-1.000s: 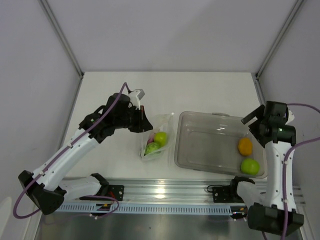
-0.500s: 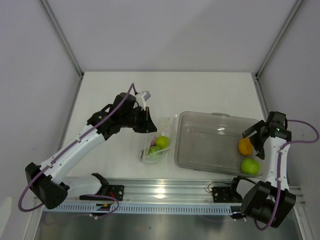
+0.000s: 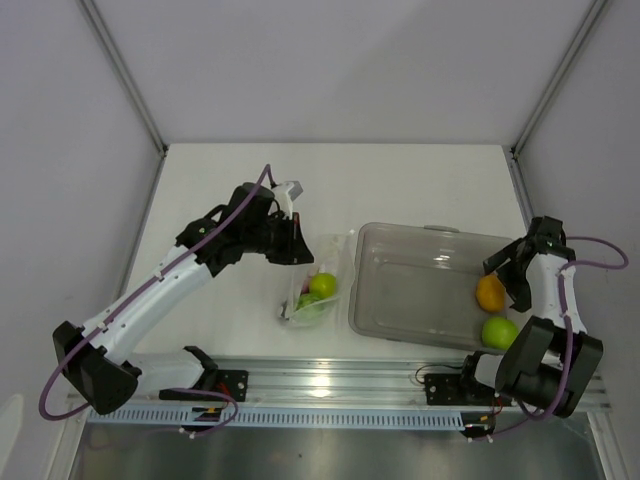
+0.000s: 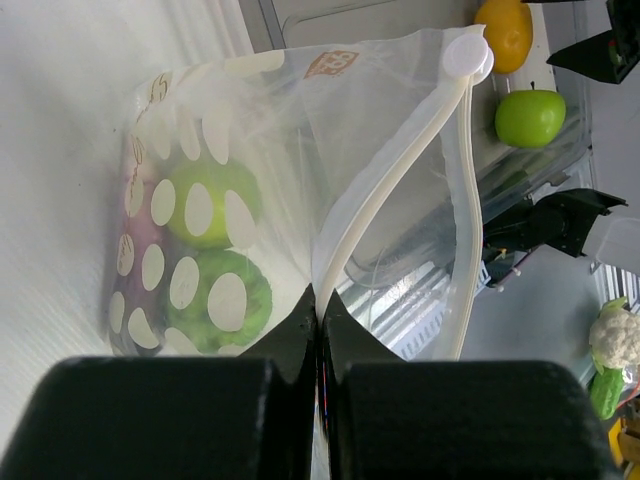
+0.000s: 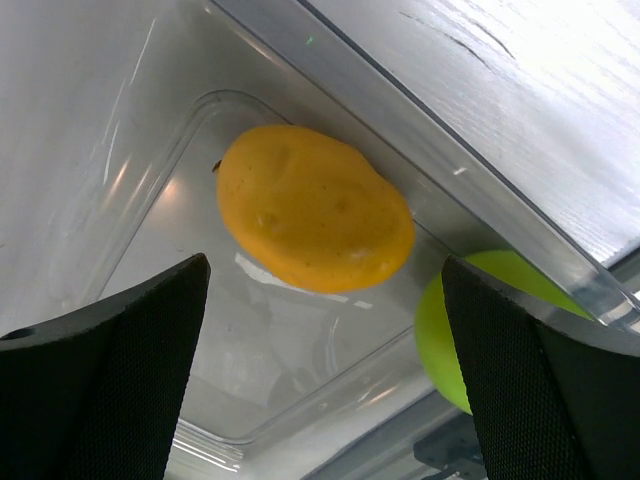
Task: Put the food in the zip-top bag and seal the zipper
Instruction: Pick up the fake fruit from the bin, then place the fake fruit in the zipper food storage bag.
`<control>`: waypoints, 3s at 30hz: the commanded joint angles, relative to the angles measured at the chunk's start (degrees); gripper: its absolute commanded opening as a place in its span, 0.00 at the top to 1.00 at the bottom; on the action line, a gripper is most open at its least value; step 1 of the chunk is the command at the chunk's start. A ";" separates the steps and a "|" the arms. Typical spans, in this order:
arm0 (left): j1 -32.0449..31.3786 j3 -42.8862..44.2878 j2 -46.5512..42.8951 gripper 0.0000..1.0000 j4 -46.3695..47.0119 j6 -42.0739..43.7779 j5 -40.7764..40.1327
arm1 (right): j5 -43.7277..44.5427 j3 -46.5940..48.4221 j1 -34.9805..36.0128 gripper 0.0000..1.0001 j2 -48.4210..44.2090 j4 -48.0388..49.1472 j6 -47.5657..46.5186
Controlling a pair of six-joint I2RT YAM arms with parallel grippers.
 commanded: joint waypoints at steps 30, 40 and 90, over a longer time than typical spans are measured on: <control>-0.19 1.32 -1.69 0.99 0.51 -1.46 0.32 | 2.57 -1.86 13.97 0.31 11.20 11.80 3.38; -0.18 0.96 -1.78 0.99 1.66 -1.90 0.68 | -2.17 4.82 22.75 0.83 1.90 6.88 2.58; -0.18 -1.84 -2.92 0.99 2.01 -2.60 -1.26 | 13.29 45.78 82.70 0.01 14.10 -4.11 13.83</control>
